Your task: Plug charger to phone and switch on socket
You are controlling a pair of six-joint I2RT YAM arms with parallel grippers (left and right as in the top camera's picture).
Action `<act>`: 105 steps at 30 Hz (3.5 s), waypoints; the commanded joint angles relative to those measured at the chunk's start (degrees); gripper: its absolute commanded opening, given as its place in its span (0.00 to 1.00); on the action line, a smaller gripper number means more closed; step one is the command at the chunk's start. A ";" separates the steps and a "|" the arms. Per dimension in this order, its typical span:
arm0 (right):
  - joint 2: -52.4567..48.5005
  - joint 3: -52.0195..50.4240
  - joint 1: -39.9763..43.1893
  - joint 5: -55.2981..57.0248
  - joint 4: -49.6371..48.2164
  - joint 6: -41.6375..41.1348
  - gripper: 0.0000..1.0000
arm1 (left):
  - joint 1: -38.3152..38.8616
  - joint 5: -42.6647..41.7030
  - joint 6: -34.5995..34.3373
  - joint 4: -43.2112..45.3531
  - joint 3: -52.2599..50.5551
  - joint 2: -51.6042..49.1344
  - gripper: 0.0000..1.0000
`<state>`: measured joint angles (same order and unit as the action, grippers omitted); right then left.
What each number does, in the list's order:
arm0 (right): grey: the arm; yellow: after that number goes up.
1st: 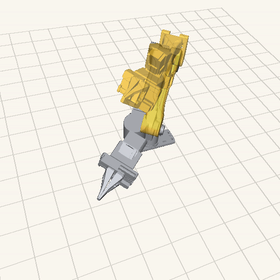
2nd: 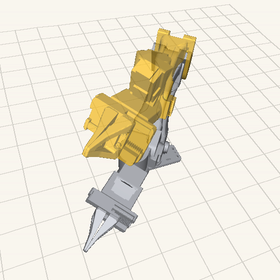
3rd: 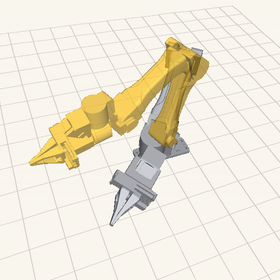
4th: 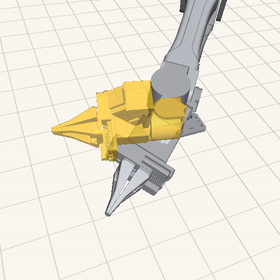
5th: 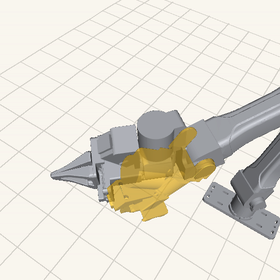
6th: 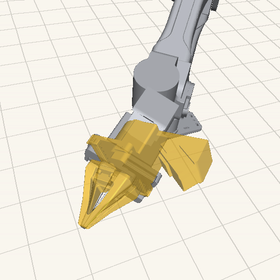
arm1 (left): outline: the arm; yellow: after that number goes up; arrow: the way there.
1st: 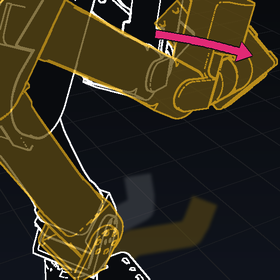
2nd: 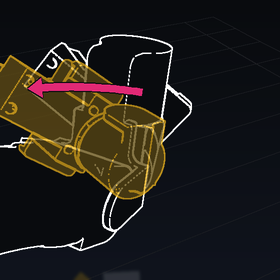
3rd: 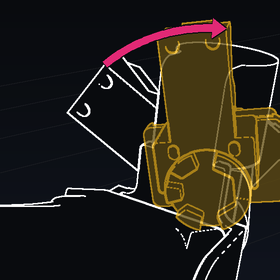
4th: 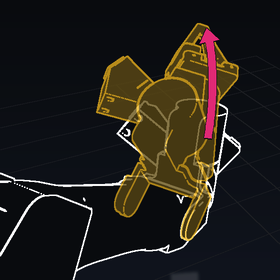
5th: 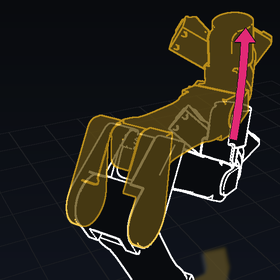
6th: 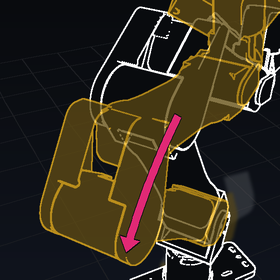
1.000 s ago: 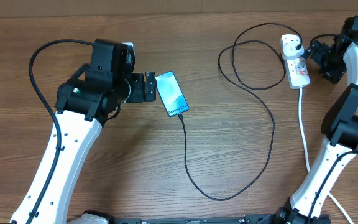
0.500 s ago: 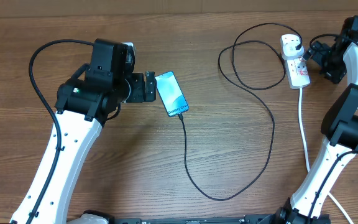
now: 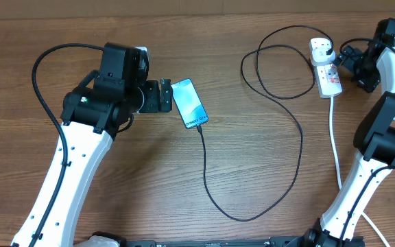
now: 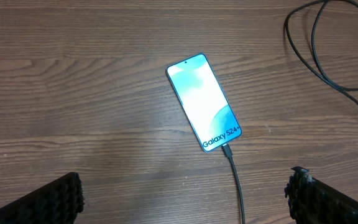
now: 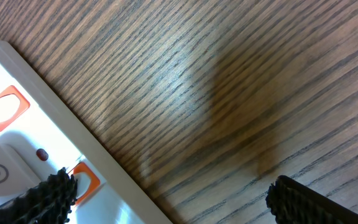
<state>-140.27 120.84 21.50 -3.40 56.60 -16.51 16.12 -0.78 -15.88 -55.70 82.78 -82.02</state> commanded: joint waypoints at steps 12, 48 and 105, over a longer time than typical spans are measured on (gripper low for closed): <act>-1.84 -0.85 -0.59 -2.16 0.94 1.95 1.00 | 0.04 0.74 0.83 0.26 -0.09 -0.22 0.99; -4.52 -0.83 -1.29 -6.80 2.25 5.07 1.00 | 0.04 0.76 0.85 0.26 -0.07 -0.22 1.00; 80.98 -24.33 -15.54 -12.94 40.46 -0.24 1.00 | 0.04 0.79 0.87 0.22 -0.07 -0.22 1.00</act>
<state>-61.36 98.80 6.33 -15.62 97.21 -16.16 16.12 -0.75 -15.88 -55.70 82.78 -82.02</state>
